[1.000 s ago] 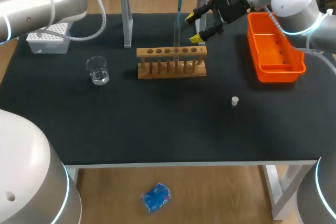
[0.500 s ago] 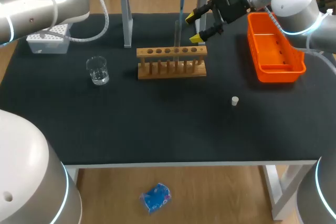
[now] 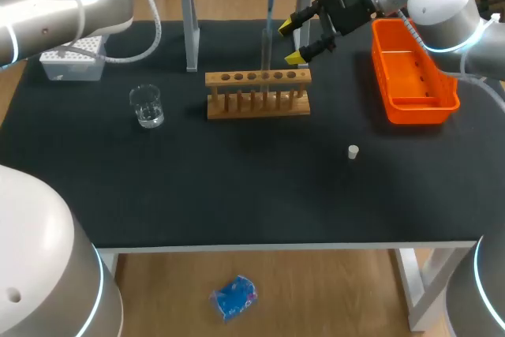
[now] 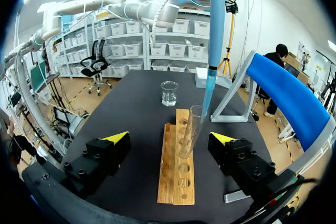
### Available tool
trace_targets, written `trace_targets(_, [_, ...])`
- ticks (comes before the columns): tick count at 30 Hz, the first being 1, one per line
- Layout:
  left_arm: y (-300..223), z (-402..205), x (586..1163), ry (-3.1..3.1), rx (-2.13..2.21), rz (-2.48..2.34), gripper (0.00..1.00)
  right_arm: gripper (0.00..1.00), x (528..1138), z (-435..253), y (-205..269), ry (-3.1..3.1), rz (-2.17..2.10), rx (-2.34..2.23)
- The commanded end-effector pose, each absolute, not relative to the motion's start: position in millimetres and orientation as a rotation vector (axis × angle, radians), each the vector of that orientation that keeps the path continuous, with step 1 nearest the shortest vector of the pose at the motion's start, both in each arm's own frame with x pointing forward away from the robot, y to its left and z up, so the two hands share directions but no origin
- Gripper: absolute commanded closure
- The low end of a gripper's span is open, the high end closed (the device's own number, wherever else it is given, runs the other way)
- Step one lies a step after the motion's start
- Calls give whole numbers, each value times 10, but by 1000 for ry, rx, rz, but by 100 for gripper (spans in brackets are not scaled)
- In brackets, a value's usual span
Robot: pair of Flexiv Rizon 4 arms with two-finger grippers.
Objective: Invert the test tube, pick up the pipette, mount the tip to pipette, aspirate from beaker and dispense into the tube, eject the tip, return the pipette, and cap with the stopper.
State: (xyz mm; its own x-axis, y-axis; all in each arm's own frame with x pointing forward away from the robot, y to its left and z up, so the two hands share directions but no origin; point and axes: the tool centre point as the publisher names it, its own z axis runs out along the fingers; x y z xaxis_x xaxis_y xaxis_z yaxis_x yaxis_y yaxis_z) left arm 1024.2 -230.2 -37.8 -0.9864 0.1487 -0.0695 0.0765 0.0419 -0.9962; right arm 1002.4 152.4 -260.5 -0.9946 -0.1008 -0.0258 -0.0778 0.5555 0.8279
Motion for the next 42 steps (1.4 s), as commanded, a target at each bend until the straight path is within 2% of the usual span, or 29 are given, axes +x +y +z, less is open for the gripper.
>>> trace_targets(1, [-2263,-346,10176,-2245,-227,2126,100,0,10030,-2604,1522,-2749,-1458,160])
trace_targets(42, [-2288,-412,10125,-2259,-194,2115,100,0,10030,-2604,1522,-2749,-1458,160])
